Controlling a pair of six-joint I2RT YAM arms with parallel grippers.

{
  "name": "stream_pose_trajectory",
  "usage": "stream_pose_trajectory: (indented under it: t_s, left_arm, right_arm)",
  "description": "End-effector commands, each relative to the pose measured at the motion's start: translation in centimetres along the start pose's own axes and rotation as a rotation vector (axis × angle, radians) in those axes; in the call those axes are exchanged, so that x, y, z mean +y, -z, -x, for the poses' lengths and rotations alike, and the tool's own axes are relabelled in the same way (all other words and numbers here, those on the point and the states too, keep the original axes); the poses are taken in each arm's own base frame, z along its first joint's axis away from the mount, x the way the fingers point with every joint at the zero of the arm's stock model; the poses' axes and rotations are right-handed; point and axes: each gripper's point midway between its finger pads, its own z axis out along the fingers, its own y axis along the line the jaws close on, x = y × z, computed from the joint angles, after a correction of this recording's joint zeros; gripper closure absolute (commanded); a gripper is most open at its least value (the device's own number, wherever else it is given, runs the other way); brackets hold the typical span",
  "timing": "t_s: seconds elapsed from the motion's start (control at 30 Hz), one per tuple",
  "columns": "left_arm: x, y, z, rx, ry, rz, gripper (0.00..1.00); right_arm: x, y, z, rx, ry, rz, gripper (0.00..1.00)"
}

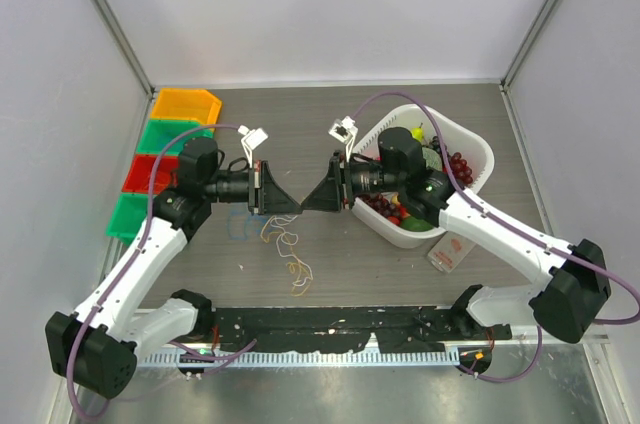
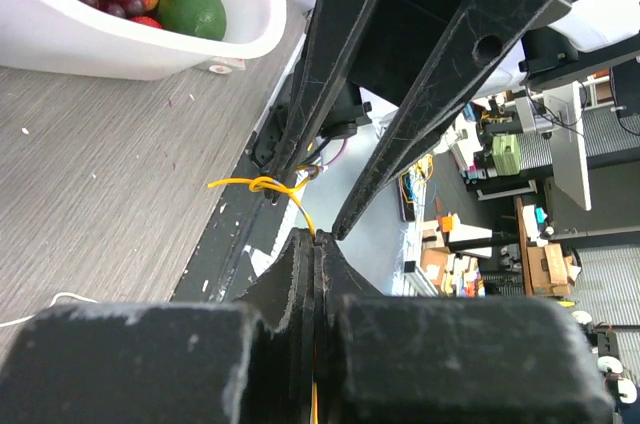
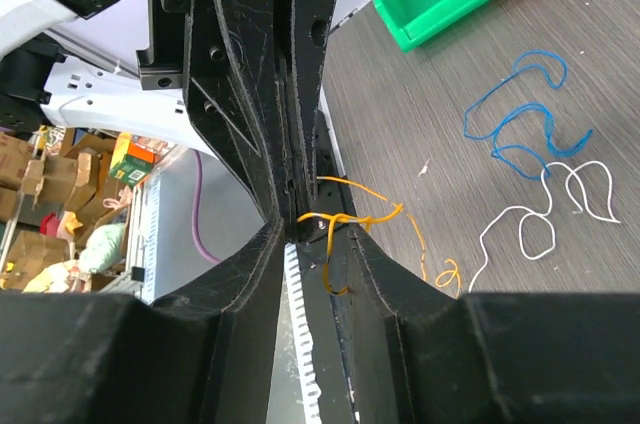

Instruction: Untangle the cables

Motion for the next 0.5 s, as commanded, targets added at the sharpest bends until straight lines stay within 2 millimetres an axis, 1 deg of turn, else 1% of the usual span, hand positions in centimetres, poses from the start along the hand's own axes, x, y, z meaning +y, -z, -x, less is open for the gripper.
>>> stream_pose_trajectory:
  t_s: [0.0,0.07,0.13,0.27,0.37,0.4,0.43,0.47]
  left_arm:
    - [-2.9,0.5,1.0,-0.009,-0.09,-0.074,1.0]
    - [-2.9,0.5,1.1,-0.01,-0.09,-0.074,1.0]
    - [-2.8,0.4,1.1,-0.01,-0.087,-0.074,1.0]
    - [-2.8,0.4,1.1,-0.013,-0.085,-0.071,1.0]
    - [-2.7,0.4,1.0,-0.009,-0.084,-0.064,1.0]
    - [-2.5,0.4,1.0,-0.009,-0.082,-0.058,1.0]
    - [-2.4,0.4,1.0,-0.011,-0.083,-0.054,1.0]
    - [-2.2,0.4,1.1,-0.015,-0.079,-0.045,1.0]
  right_arm:
    - [0.0,0.7,0.1,0.01,0.047,-0.049,0.64]
    - [0.8,0.5,0.1,0.01,0.05,-0.004,0.64]
    - [1.8,0.2,0.8,-0.017,0.067,0.053,0.63]
    - [3.4,-0.3,0.8,-0.013,0.047,0.152,0.63]
    - [4.8,-0.2,0.8,-0.01,0.02,0.233,0.64]
    - [5.5,-0.1,0.5,0.004,0.029,0.284,0.64]
    - [6.0,-0.1,0.1,0.025,-0.003,0.316,0.64]
    - [6.5,-0.1,0.1,0.028,0.013,0.349,0.64]
